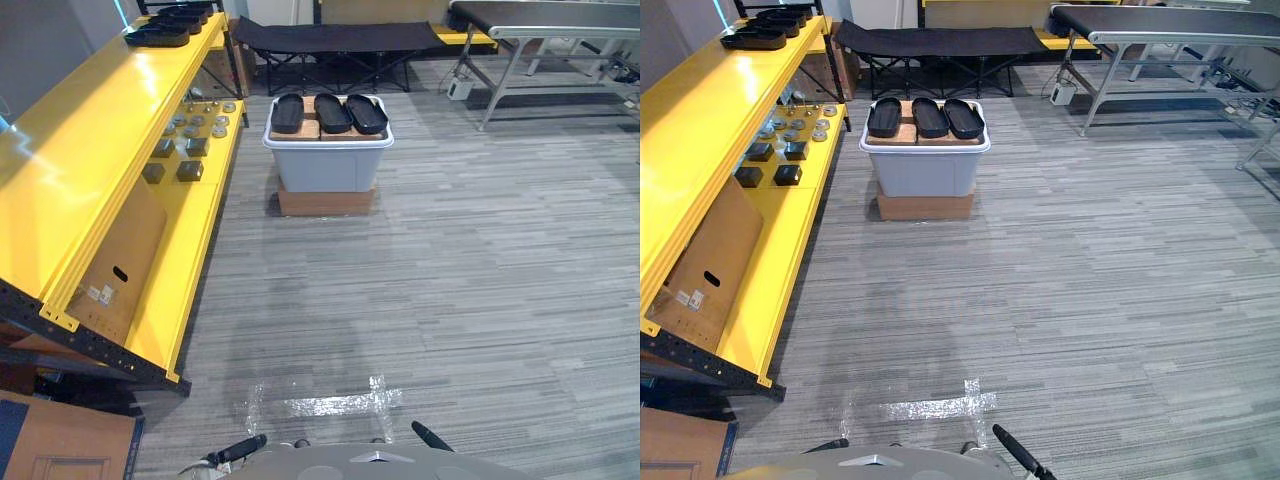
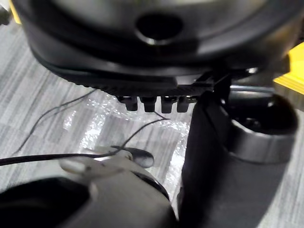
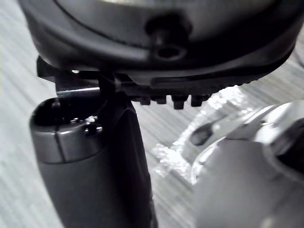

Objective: Walk over and take three plastic housings, then place them on the shelf

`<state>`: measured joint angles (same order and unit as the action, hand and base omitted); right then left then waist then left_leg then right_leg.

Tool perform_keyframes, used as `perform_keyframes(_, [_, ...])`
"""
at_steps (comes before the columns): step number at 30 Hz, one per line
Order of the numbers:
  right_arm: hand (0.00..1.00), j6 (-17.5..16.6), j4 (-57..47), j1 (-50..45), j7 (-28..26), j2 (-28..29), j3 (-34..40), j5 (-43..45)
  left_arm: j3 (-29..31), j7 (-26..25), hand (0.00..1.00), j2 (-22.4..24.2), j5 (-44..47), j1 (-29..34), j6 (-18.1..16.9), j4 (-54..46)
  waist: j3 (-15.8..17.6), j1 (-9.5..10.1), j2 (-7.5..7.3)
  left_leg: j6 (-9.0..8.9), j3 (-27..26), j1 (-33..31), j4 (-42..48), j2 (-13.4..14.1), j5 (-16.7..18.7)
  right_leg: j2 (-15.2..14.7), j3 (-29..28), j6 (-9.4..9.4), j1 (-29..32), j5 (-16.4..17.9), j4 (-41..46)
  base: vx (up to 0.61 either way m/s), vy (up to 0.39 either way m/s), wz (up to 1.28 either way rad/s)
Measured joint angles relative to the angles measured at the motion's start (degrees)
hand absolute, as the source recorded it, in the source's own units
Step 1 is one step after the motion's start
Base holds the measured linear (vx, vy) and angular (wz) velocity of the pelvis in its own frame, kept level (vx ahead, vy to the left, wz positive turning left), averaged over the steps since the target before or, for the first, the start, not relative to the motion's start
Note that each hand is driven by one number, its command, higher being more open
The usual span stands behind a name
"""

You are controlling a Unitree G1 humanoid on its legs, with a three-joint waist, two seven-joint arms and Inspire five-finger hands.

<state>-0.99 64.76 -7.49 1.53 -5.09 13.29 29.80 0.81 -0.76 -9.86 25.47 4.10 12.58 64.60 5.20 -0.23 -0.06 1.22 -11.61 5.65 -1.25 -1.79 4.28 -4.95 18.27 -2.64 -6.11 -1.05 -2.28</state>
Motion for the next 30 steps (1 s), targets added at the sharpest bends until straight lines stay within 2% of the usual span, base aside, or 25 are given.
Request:
perform_keyframes(1, [1.00,-1.5,-1.8,0.2,0.5,0.6,-0.4,-0.3,0.0,0.1,1.00,0.0,1.1,-0.7,-0.6,-0.4,0.0,-0.09,0.25,0.00,-0.1,0.0,-0.5,-0.1,-0.3,0.0,0.1,-0.09,0.1,-0.1,-0.2,0.05,0.019,0.03])
perform_keyframes(3, [1.00,-2.9,-5.7,1.5,1.1,1.5,-1.2,-0.3,-0.2,0.0,1.00,0.5,1.6,-1.9,-2.8,-2.2,0.4,-0.08,-0.37,0.10,-0.1,0.6,-2.0,-0.3,-1.2,0.0,0.1,-0.36,0.1,-0.2,-0.9,0.06,0.019,0.01])
perform_keyframes(6, [1.00,-5.9,-9.9,3.9,1.2,1.5,-2.4,-0.3,-1.5,0.6,1.00,2.5,3.0,-2.0,-6.0,-6.3,0.5,-0.08,-0.49,0.29,-0.1,1.1,-3.0,-0.6,-1.6,0.0,0.3,-0.56,0.1,-0.2,-1.0,0.06,0.022,0.00])
perform_keyframes(10, [1.00,-7.8,-12.6,6.5,0.0,1.5,-2.7,-0.3,-3.2,0.8,1.00,3.1,3.9,-2.5,-9.0,-10.7,0.4,-0.09,-0.63,-0.04,0.0,1.2,-3.0,-0.6,-1.4,0.0,0.9,-0.91,0.1,-0.2,-1.1,0.04,0.011,0.06])
perform_keyframes(13, [1.00,-8.3,-14.4,7.5,-3.4,1.5,-2.8,-0.2,-3.2,0.7,1.00,3.1,4.5,-2.6,-11.3,-13.7,0.4,-0.04,-0.61,-1.06,0.0,1.3,-2.9,-0.5,-0.8,-0.1,1.4,-1.58,-0.1,0.2,-1.0,0.01,-0.006,0.03])
perform_keyframes(18, [1.00,-8.1,-14.4,7.1,-6.9,1.5,-3.5,0.0,-3.3,-0.3,1.00,3.2,5.8,-2.4,-11.4,-15.6,0.4,-0.14,-0.65,-2.63,-0.2,1.5,-1.7,-0.3,0.2,-0.2,1.9,-2.18,-0.8,0.6,-0.7,0.00,0.000,0.00])
perform_keyframes(20, [1.00,-8.0,-14.4,6.6,-8.2,1.5,-4.1,0.1,-3.2,-0.3,1.00,3.1,5.9,-2.1,-11.4,-15.8,0.3,-0.18,-0.66,-2.74,-0.3,1.8,-1.5,-0.2,0.3,-0.2,2.0,-2.82,-1.2,1.0,-0.3,0.00,-0.008,0.02])
perform_keyframes(21, [1.00,-8.0,-14.4,6.3,-8.9,1.5,-4.5,0.6,-3.3,-0.3,1.00,3.2,5.9,-2.1,-11.4,-15.9,0.3,-0.20,-0.65,-3.41,-0.4,1.7,-1.1,0.0,0.8,-0.2,2.1,-2.86,-1.1,1.0,0.1,0.00,0.000,0.00])
perform_keyframes(30, [1.00,-8.3,-16.4,5.1,-9.6,1.6,-4.9,3.2,-4.5,1.0,1.00,3.1,7.2,0.8,-12.1,-21.5,-0.3,-0.14,-1.13,-3.80,-1.3,2.0,0.2,0.4,1.1,-0.1,1.6,-2.80,-1.1,1.0,1.2,-0.01,-0.004,-0.04])
